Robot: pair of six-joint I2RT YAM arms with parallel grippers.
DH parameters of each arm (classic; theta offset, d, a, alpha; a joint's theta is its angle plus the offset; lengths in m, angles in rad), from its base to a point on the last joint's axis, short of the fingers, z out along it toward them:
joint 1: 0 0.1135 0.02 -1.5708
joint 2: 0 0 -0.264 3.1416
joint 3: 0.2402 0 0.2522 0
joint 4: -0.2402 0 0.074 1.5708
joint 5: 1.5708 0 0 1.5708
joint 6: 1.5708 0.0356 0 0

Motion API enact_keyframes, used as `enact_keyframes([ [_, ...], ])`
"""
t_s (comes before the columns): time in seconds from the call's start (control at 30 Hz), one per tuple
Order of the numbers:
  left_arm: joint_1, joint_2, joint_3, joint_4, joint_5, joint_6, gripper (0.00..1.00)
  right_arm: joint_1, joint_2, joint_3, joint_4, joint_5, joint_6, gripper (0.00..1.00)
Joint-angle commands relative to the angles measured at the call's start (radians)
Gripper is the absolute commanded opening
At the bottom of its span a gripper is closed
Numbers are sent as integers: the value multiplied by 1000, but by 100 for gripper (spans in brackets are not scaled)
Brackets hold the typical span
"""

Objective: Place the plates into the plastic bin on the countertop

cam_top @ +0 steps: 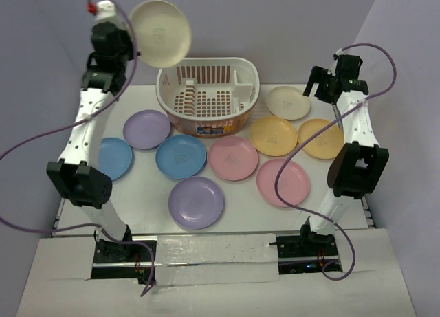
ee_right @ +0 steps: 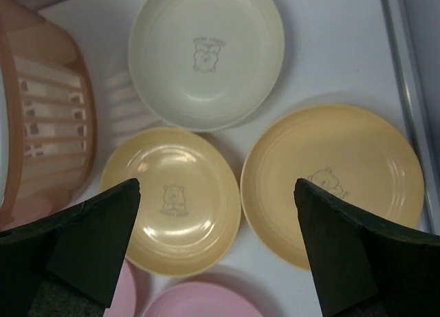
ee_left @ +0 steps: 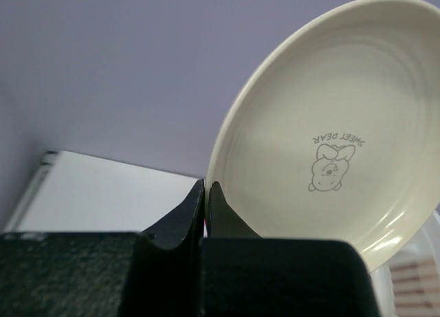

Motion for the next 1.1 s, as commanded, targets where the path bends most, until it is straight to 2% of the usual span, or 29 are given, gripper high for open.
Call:
enact_keyframes([
  [0.0,-144,131,60,46,-8,135,0,-44,102,162,-61,-30,25,100],
  [0.1,-220,235,144,31,-36,194,0,-57,163,221,-83,-20,17,100],
  [0.2,-253,388,291,-16,-33,194,0,-65,231,288,-97,3,-2,100],
  [0.4,-272,556,326,43,-14,204,0,-68,356,406,-107,55,-20,100],
  [0.63,-290,624,288,41,-11,207,0,-68,503,563,-115,58,-5,97],
  [0.77,-290,649,296,-18,62,191,0,-68,592,634,-120,29,11,94],
  [1.0,-288,646,278,-89,180,143,1,-68,630,642,-87,13,35,94],
  [1.07,-287,664,314,-117,176,137,6,-68,642,655,-76,16,47,93],
])
